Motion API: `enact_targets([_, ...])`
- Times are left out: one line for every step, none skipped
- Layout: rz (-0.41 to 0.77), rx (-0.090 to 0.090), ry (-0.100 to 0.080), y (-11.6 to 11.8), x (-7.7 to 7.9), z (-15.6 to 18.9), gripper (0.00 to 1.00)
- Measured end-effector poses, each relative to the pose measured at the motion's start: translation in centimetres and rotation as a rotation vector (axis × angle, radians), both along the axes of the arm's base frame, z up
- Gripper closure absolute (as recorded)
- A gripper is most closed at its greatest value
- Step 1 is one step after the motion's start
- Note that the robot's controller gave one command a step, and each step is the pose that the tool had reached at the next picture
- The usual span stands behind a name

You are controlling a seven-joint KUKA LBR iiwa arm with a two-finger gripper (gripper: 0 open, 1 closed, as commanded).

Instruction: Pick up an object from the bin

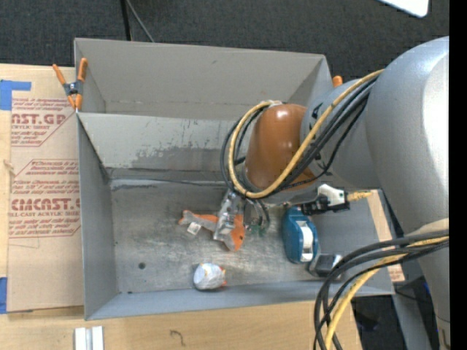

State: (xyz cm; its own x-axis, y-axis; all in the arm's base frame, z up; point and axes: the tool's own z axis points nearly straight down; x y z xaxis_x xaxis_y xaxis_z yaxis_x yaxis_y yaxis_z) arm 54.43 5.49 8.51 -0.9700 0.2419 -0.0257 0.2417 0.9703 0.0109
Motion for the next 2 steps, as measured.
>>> enact_targets([0.001,-0.003,0.027,0.0,-0.4,1.4,1.00])
enact_targets([0.001,-0.003,0.023,0.0,-0.2,2.6,1.00])
